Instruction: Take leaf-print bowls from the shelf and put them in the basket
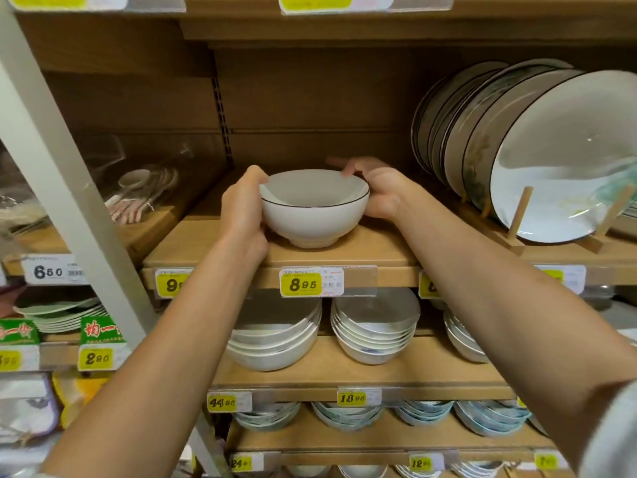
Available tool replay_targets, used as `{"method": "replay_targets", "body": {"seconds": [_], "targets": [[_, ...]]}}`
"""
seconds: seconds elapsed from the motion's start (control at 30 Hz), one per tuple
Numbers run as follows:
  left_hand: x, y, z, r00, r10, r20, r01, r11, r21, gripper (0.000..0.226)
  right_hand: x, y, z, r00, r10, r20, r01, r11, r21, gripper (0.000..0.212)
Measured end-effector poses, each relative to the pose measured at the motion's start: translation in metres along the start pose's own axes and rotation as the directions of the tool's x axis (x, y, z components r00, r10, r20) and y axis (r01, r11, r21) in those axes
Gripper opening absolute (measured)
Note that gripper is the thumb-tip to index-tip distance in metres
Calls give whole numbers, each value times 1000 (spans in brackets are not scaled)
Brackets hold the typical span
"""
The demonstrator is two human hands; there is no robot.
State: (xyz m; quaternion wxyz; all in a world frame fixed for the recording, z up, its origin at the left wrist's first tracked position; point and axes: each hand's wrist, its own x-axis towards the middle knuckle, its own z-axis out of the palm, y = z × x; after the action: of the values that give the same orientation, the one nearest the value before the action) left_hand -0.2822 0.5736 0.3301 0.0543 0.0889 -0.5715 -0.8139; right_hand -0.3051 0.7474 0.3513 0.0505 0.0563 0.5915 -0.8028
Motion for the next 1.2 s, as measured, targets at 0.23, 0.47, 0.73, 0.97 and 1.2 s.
{"method": "replay_targets", "body": {"seconds": [0.23, 0.47, 0.73, 0.97, 1.2], "targets": [[-13, -15, 11, 999, 34, -4, -34, 998, -53, 39, -2, 12, 4, 997, -41, -72, 45, 998, 50, 42], [4, 0, -3, 984, -81, 157, 88, 995, -39, 45, -13, 12, -3, 988, -85, -125, 73, 993, -97, 28], [-31, -32, 7, 991, 134, 26, -135, 990, 38, 89, -3, 11, -1, 998, -42, -53, 43, 999, 17, 48], [-4, -19, 3, 994, 56, -98, -64, 995, -75, 40, -24, 26, 17, 979, -112, -171, 119, 992, 34, 42], [13, 0, -17, 1000, -27, 5, 27, 996, -88, 17, -39, 37, 29, 984, -132, -119, 124, 989, -77, 55]]}}
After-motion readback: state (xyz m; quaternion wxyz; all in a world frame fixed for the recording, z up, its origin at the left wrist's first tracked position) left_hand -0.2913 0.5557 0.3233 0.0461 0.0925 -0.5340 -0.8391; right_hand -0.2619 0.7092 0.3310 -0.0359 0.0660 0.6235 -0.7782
